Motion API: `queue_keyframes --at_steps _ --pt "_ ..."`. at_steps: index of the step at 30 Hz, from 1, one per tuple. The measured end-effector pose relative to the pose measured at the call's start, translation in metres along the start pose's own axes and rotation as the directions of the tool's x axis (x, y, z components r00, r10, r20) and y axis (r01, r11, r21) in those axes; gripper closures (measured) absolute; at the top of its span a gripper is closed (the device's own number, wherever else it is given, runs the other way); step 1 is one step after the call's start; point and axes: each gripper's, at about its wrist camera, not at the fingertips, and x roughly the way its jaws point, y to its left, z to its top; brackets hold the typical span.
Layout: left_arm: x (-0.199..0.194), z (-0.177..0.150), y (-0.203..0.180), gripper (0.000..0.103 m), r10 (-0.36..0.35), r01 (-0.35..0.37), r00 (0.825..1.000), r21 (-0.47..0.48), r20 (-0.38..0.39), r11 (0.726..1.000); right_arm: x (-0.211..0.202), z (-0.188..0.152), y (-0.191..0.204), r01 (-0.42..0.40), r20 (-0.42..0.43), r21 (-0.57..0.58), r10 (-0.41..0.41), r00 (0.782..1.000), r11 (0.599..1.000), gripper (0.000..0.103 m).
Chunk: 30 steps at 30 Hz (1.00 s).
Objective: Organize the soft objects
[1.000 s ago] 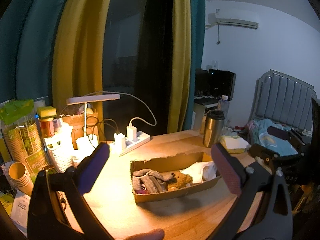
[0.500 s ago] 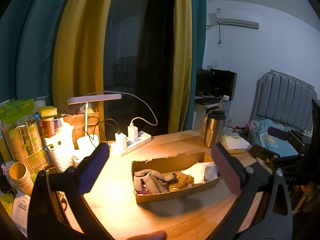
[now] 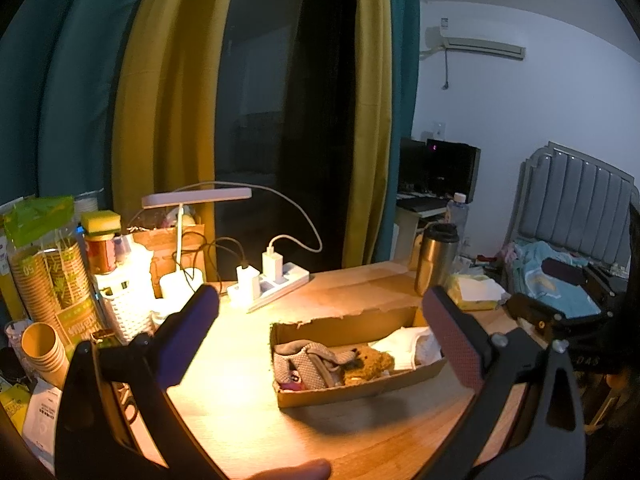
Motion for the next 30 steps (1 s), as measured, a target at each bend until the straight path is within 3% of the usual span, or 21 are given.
queue_keyframes --at_steps 30 --pt "0.0028 -0.0022 -0.0054 0.000 -0.016 0.016 1.000 0.024 -0.005 1.000 0.0031 -0.0045 -0.0044 -0.002 -0.007 0.000 0.002 1.000 1.000 0.011"
